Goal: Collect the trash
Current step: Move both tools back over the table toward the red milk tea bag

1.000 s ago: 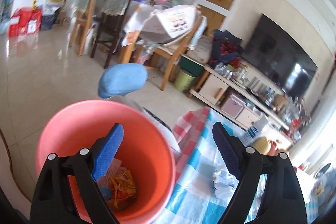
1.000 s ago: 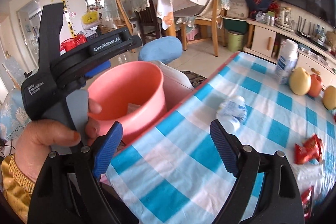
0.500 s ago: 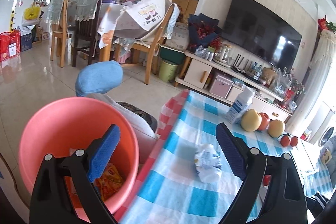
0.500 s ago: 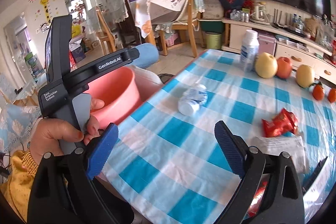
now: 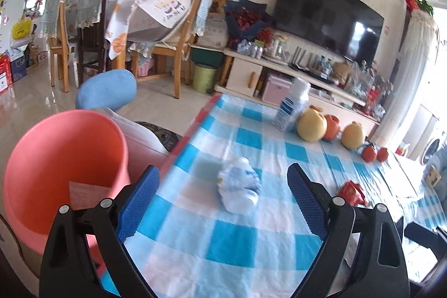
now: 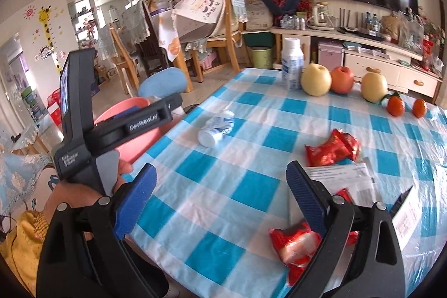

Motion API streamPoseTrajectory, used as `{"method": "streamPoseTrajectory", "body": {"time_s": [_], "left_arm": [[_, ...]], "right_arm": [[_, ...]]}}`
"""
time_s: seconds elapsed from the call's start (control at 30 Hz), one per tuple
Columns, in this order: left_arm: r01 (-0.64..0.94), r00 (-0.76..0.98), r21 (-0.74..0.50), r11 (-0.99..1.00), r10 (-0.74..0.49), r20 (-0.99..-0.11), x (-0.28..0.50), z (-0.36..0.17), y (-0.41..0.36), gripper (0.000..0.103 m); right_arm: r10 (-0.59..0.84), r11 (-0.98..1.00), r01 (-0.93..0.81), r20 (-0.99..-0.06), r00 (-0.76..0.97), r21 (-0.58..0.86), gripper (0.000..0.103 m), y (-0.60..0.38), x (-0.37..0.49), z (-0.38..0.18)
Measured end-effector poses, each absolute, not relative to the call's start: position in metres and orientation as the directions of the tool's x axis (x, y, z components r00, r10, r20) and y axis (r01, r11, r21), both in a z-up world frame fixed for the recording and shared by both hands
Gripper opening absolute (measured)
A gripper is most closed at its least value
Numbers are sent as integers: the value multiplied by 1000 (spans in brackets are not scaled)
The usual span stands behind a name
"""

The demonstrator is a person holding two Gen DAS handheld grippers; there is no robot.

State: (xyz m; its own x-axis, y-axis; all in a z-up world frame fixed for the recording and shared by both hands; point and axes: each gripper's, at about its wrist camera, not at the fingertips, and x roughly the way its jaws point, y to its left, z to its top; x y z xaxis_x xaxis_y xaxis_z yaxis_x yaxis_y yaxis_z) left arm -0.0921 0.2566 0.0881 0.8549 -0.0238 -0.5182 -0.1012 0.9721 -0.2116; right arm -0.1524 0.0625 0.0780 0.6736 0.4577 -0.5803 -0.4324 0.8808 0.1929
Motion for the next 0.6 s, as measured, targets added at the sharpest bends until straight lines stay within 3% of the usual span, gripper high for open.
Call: {"method": "streamPoseTrajectory", "body": {"time_s": [0.6], "left_arm": [[55, 832, -147, 988, -127, -541, -106, 82, 180, 92]], "right_arm": [[411, 911, -349, -558, 720, 220, 95, -5, -158, 76]]}}
